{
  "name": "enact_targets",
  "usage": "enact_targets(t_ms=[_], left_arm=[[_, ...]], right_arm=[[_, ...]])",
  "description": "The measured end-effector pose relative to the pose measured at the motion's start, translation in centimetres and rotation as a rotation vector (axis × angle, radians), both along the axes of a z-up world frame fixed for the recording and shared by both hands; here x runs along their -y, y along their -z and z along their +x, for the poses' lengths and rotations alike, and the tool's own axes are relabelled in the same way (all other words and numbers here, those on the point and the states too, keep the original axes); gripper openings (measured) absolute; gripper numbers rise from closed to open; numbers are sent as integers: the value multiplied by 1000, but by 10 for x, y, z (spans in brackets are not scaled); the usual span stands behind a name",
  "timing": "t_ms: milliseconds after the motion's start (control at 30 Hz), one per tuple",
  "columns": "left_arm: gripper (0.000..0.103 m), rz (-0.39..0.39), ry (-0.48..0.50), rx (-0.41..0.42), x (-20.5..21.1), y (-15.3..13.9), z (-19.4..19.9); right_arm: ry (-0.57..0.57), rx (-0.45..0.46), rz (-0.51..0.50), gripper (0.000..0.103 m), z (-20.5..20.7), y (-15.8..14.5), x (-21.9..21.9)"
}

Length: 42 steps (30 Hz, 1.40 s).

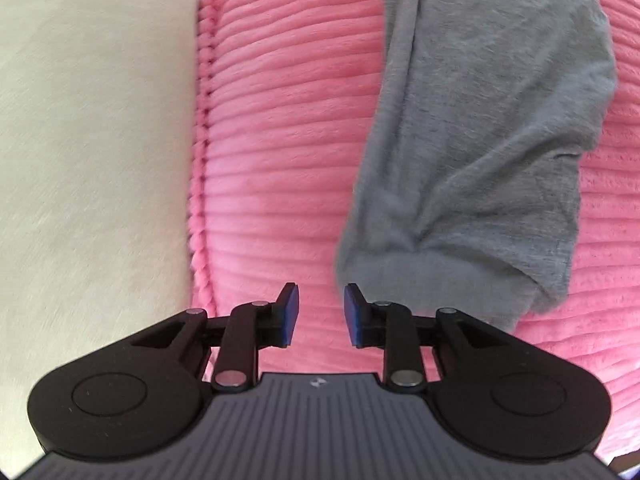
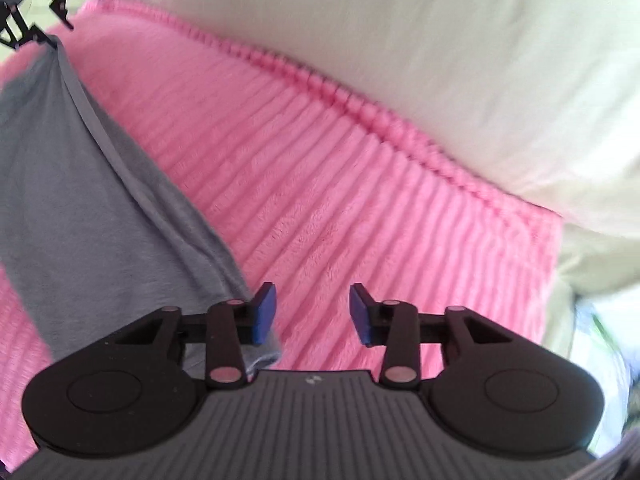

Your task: Fold clothes

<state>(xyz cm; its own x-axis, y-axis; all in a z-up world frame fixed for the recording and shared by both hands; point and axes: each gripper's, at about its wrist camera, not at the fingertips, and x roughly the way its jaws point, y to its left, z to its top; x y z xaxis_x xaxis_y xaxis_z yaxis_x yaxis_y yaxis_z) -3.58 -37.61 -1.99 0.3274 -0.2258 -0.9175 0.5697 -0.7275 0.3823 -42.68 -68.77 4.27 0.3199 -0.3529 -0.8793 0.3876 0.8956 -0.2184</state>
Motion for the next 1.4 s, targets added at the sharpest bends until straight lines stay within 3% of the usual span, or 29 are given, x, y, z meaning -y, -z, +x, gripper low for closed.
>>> enact_targets(t_ms=[200,267,333,367,433,600,667,700,733,800,900,1033,1167,1300,1400], left_arm=[[34,-18,-26,-102,7,6,-37],[34,-34,-33,-136,3,5,-51],[33,-51,-59,-185,-4,2,-68],[34,-51,-71,-201,-5,1,-73],[34,-68,-110,-247,-11,1,-85],[33,-64,-230,-304,-10,18,-100],[33,-64,-272,-300,-20,21,-102],[33,-61,-280,-286,-27,19,-101],[33,-58,-289,-273,-35,17,-99],[34,-53,-289,-233,-50,12,-92],[34,-70,-259,-137,-69,9,-75],[34,-98,-149,-92,-70,23,-64],[34,-107,-64,-101,-93,21,-47],[34,-102,-48,-164,-116,17,-18],[34,-104,-17,-170,-126,18,7]], right_arm=[[-8,4,40,34,-5,24,-19],[-34,2,63,30,-1,32,-17],[-56,5,106,12,-1,36,-13],[-65,7,114,12,-1,36,-13],[-106,2,90,6,-3,32,-18],[-100,-28,6,5,-3,28,-18],[-84,-72,12,6,0,40,-10],[-76,-91,-16,12,2,45,-11],[-72,-107,-55,26,4,45,-15],[-55,-119,-140,39,7,37,-26],[-33,-63,-164,39,15,14,-53],[-96,45,-66,42,42,-2,-119],[-181,81,-62,42,78,6,-189],[-302,165,-20,31,131,18,-256],[-424,188,-75,29,179,34,-293]])
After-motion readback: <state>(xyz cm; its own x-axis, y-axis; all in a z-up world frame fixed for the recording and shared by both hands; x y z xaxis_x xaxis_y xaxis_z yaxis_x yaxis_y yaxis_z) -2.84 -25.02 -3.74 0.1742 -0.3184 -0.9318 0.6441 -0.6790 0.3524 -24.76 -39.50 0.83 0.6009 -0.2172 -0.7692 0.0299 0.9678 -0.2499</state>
